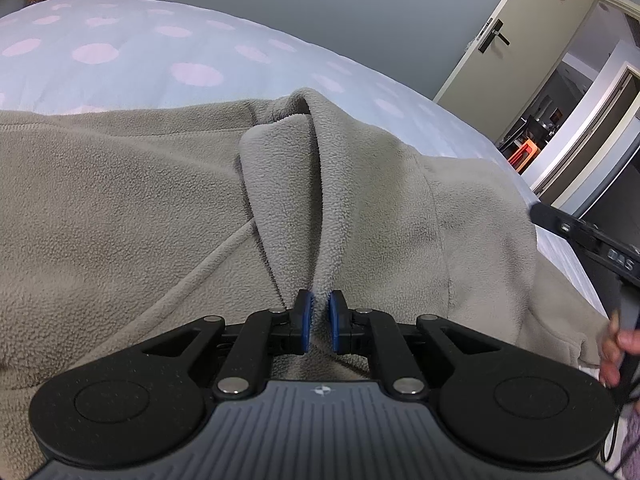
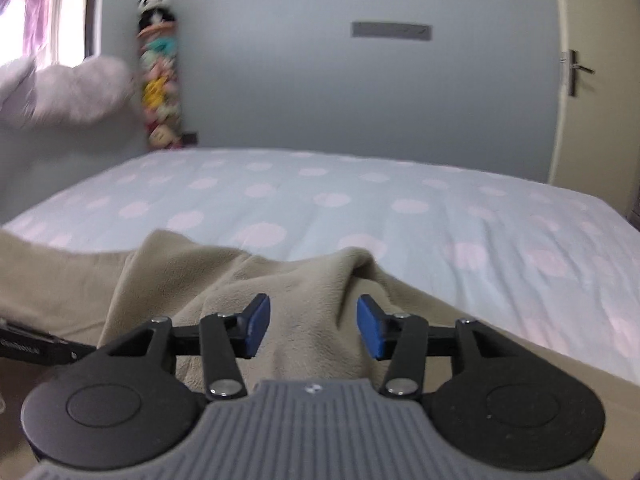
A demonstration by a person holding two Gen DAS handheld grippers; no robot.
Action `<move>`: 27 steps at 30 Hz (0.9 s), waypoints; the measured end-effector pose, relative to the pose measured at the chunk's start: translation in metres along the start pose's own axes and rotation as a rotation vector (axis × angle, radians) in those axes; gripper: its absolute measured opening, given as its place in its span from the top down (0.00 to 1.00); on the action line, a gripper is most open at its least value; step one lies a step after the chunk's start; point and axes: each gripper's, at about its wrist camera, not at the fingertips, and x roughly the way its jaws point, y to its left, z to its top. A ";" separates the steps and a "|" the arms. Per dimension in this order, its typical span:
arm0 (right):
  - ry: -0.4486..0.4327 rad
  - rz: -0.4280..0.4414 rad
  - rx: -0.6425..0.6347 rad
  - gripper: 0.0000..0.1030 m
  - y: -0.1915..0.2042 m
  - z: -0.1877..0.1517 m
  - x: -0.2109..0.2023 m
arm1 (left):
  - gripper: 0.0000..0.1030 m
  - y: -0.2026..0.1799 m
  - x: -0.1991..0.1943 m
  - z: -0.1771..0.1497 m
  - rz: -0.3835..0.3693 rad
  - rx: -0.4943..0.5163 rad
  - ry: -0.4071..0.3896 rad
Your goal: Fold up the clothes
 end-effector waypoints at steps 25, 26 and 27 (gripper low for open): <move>0.141 -0.001 0.502 0.88 -0.032 -0.087 -0.020 | 0.94 0.003 -0.005 0.010 0.011 0.005 0.087; 0.140 -0.008 0.495 0.88 -0.031 -0.087 -0.022 | 0.94 0.001 -0.008 0.013 0.010 0.012 0.092; 0.135 -0.012 0.482 0.88 -0.029 -0.085 -0.027 | 0.94 -0.002 -0.011 0.016 0.008 0.020 0.095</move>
